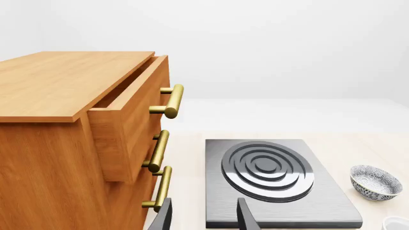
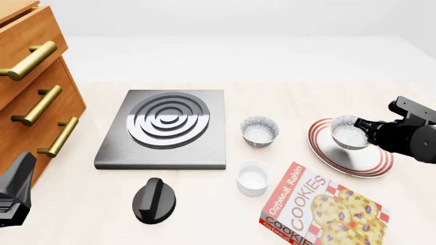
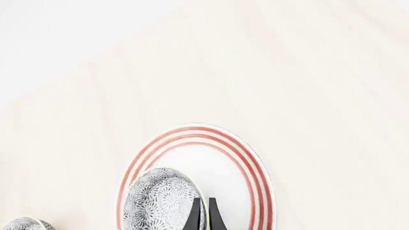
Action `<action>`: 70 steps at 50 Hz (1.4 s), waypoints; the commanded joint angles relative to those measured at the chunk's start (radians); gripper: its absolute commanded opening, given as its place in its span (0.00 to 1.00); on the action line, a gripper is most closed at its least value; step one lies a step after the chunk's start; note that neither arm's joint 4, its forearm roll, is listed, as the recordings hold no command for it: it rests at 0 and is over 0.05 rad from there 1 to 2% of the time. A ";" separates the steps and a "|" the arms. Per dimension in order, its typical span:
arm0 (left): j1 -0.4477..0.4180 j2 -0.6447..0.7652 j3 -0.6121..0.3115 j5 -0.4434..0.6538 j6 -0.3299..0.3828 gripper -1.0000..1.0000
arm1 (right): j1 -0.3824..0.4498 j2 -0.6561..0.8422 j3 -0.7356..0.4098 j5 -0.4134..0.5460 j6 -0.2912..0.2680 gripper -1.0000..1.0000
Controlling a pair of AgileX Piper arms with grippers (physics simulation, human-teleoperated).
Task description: Pick the akita bowl next to the plate and place it on the plate.
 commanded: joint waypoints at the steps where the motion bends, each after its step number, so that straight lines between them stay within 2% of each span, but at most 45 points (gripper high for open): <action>1: 0.000 0.000 0.000 0.000 0.000 1.00 | -0.002 0.021 0.000 -0.018 0.002 0.00; 56: 0.000 0.000 0.000 0.000 0.000 1.00 | -0.021 0.065 0.000 -0.040 -0.027 0.00; 57: 0.000 0.000 0.000 0.000 0.000 1.00 | -0.021 0.065 0.000 -0.040 -0.026 1.00; 70: 0.000 0.000 0.000 0.000 0.000 1.00 | -0.022 0.065 -0.001 -0.039 -0.028 1.00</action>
